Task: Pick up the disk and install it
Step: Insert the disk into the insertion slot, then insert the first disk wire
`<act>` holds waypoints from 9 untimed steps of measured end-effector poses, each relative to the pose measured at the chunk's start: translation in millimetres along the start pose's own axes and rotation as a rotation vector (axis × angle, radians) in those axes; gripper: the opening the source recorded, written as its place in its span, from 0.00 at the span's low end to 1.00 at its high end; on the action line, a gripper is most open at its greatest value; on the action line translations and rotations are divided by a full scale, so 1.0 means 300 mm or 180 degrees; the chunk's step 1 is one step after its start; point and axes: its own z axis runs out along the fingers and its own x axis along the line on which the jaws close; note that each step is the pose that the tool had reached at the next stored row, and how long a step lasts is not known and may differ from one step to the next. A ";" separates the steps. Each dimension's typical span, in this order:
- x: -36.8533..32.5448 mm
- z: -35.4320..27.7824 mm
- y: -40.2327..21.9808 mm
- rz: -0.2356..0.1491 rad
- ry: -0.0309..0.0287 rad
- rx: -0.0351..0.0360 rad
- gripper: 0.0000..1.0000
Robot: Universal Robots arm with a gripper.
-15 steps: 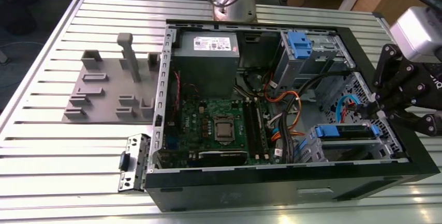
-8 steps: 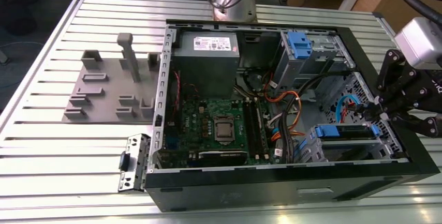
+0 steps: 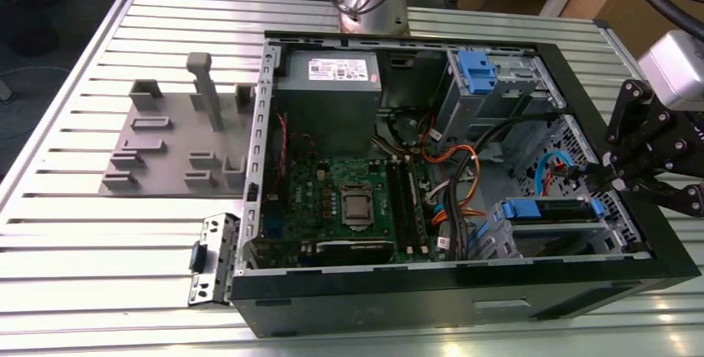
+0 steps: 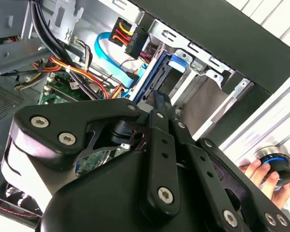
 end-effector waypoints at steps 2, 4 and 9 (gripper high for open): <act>0.000 0.000 0.000 0.0000 0.0000 0.0000 0.10; 0.000 0.000 -0.001 0.0000 0.0000 0.0000 0.10; 0.000 0.000 -0.001 0.0000 0.0000 0.0000 0.10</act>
